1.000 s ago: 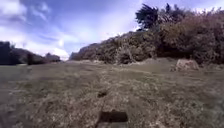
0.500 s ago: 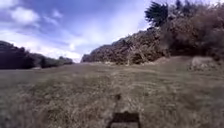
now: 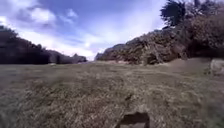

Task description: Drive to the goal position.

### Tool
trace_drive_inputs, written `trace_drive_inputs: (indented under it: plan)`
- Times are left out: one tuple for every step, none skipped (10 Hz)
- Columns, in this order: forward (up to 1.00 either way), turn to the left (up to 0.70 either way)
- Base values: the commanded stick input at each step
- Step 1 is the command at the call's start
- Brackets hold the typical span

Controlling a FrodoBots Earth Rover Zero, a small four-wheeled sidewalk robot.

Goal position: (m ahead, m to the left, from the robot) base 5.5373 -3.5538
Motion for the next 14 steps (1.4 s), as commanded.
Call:
trace_drive_inputs:
  plan:
    - [0.70, -0.35]
    - [0.70, -0.35]
    - [0.70, -0.35]
    - [0.70, -0.35]
    - [0.70, -0.35]
    - [0.70, -0.35]
    - [0.70, -0.35]
    - [0.70, -0.35]
    - [0.70, -0.35]
    - [0.70, -0.35]
    - [0.70, -0.35]
    - [0.70, -0.35]
    - [0.70, -0.35]
    - [0.70, -0.35]
